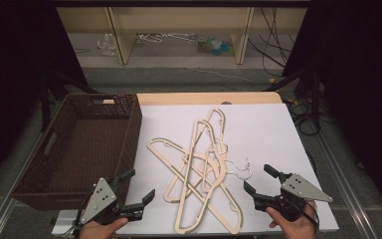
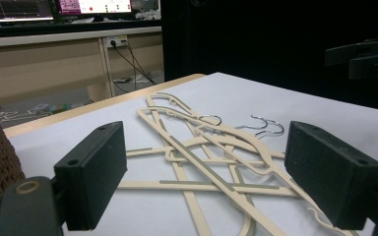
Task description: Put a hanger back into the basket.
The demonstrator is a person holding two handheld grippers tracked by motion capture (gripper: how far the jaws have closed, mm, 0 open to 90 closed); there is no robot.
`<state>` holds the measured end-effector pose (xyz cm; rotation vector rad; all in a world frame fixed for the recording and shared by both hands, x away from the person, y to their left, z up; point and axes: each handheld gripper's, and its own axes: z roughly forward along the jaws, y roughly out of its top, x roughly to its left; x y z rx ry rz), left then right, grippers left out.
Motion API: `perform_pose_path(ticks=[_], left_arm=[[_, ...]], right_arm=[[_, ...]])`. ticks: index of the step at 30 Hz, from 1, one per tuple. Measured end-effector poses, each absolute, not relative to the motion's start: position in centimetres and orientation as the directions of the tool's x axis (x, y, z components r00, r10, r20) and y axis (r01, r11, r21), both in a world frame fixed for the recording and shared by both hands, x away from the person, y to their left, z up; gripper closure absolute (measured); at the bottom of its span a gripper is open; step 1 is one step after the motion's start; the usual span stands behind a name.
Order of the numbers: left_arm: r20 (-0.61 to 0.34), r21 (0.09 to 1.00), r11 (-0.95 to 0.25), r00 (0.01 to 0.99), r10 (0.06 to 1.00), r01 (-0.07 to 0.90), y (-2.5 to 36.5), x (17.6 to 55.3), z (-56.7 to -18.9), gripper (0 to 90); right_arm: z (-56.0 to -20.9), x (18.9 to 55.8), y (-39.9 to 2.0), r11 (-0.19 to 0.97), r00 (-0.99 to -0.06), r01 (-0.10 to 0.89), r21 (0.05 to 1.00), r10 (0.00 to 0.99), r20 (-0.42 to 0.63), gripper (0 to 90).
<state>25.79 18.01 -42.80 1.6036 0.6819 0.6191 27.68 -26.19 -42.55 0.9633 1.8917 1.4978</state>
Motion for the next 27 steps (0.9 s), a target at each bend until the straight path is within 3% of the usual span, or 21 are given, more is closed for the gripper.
perform_pose_path(ticks=[14,18,27], left_arm=[[0.033,0.987,-0.132,0.696,0.717,0.088,17.6,25.7,-43.0,15.8],[0.048,0.986,-0.147,0.698,0.714,0.082,17.5,25.8,-43.1,15.8],[0.052,0.984,-0.155,0.703,0.709,0.083,17.2,25.8,-43.2,15.8]], right_arm=[[-43.2,27.6,-24.0,0.211,-0.637,0.336,0.918,0.769,0.056,16.1],[-43.3,27.6,-22.6,0.234,-0.64,0.427,0.873,0.76,0.11,20.0],[-44.6,28.6,-18.4,0.384,-0.668,0.536,0.752,0.737,0.1,19.5]])
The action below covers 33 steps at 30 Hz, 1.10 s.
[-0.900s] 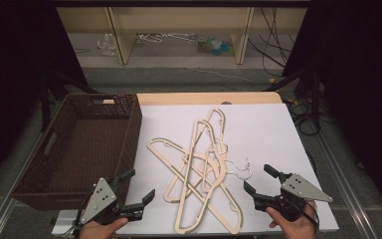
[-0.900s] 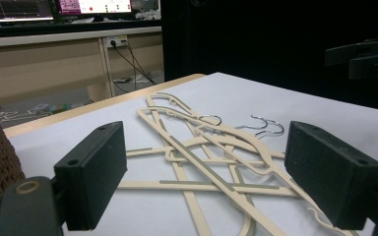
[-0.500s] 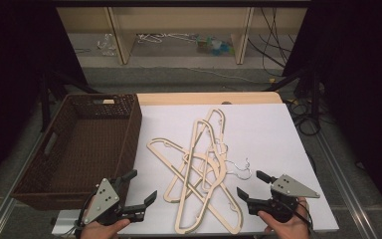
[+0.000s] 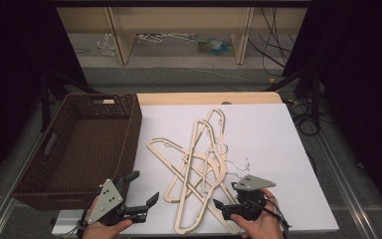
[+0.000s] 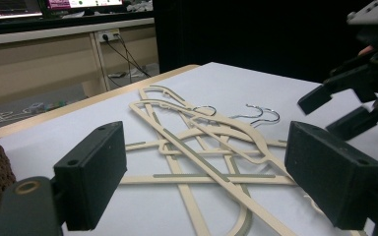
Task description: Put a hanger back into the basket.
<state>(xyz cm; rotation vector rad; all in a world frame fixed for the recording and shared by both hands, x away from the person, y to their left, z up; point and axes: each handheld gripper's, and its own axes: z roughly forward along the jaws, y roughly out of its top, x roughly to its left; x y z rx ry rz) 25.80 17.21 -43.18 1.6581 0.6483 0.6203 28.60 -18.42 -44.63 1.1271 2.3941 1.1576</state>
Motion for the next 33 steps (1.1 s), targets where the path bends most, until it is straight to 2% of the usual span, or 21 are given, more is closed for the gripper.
perform_pose_path(ticks=[4,6,10,14,17,22,25,33], left_arm=[[0.057,0.985,-0.156,0.711,0.701,0.075,17.1,25.7,-43.1,15.8],[0.057,0.985,-0.156,0.712,0.699,0.074,17.1,25.7,-43.1,15.9],[0.06,0.985,-0.156,0.72,0.691,0.068,17.0,25.6,-43.1,15.9],[0.064,0.987,-0.151,0.728,0.683,0.055,16.8,25.5,-43.1,15.9],[0.065,0.988,-0.148,0.734,0.676,0.049,16.7,25.4,-43.0,15.9],[0.071,0.988,-0.148,0.742,0.667,0.038,16.6,25.3,-42.9,16.0],[0.075,0.988,-0.15,0.744,0.664,0.035,16.6,25.2,-42.9,16.0],[0.078,0.988,-0.152,0.747,0.661,0.031,16.6,25.2,-42.9,16.0]], right_arm=[[-45.6,29.3,-15.5,0.447,-0.679,0.567,0.692,0.729,0.086,25.0],[-45.9,29.5,-14.6,0.44,-0.656,0.6,0.668,0.748,0.097,25.1],[-46.5,30.0,-13.9,0.472,-0.666,0.604,0.642,0.742,0.082,25.4],[-46.9,30.2,-13.1,0.448,-0.629,0.655,0.609,0.769,0.11,25.4],[-47.2,30.3,-13.0,0.459,-0.619,0.67,0.583,0.78,0.098,25.4],[-47.4,30.5,-13.6,0.474,-0.634,0.674,0.566,0.765,0.113,32.8],[-47.4,30.8,-14.2,0.477,-0.639,0.675,0.563,0.759,0.123,34.2],[-46.5,31.6,-17.0,0.469,-0.622,0.716,0.517,0.765,0.167,46.4]])
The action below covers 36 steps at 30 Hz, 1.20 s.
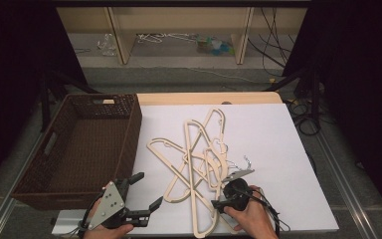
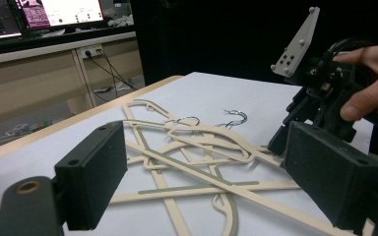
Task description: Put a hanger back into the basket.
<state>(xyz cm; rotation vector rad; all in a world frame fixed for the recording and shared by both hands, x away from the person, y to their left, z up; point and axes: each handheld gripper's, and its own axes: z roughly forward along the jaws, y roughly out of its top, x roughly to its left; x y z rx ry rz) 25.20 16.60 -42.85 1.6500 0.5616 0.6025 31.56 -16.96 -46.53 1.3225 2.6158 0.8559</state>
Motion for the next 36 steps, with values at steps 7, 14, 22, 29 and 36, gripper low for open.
perform_pose_path(ticks=[7,14,22,29,36], left_arm=[[0.086,0.987,-0.161,0.75,0.655,0.028,16.5,25.2,-42.9,16.1],[0.092,0.986,-0.165,0.753,0.651,0.022,16.4,25.2,-42.9,16.2],[0.097,0.986,-0.168,0.753,0.651,0.018,16.4,25.2,-42.9,16.2],[0.096,0.986,-0.168,0.753,0.651,0.019,16.4,25.3,-42.9,16.3],[0.094,0.986,-0.163,0.756,0.648,0.017,16.4,25.3,-43.0,16.4]], right_arm=[[-46.5,32.6,-17.2,0.454,-0.616,0.724,0.52,0.764,0.191,49.2],[-46.8,32.4,-15.9,0.512,-0.637,0.714,0.477,0.758,0.141,53.3],[-46.5,32.7,-16.3,0.549,-0.654,0.694,0.466,0.751,0.089,67.9],[-46.0,33.4,-17.1,0.537,-0.647,0.706,0.461,0.754,0.112,71.4],[-46.6,33.4,-16.2,0.572,-0.67,0.692,0.439,0.735,0.098,66.7]])
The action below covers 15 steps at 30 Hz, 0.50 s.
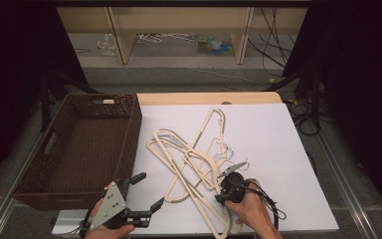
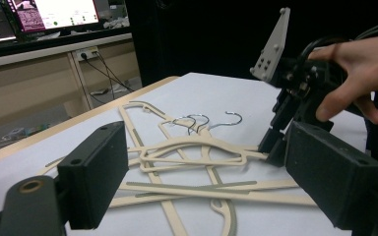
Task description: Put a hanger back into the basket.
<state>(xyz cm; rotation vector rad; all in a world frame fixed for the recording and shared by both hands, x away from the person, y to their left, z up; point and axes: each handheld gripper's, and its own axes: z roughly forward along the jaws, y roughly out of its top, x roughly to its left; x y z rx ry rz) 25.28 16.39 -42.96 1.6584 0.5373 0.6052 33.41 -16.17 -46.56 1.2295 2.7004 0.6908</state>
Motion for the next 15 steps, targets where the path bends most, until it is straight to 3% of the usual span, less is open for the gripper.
perform_pose_path(ticks=[6,10,15], left_arm=[[0.093,0.986,-0.163,0.755,0.649,0.019,16.4,25.2,-43.0,16.4],[0.093,0.986,-0.164,0.756,0.648,0.019,16.4,25.2,-43.0,16.5],[0.092,0.986,-0.164,0.756,0.648,0.02,16.4,25.2,-43.0,16.6]], right_arm=[[-46.6,33.4,-16.0,0.591,-0.678,0.679,0.436,0.732,0.065,70.3],[-46.4,33.6,-16.4,0.597,-0.681,0.668,0.445,0.731,0.043,77.4],[-45.7,33.8,-17.3,0.602,-0.684,0.653,0.46,0.729,0.017,78.7]])
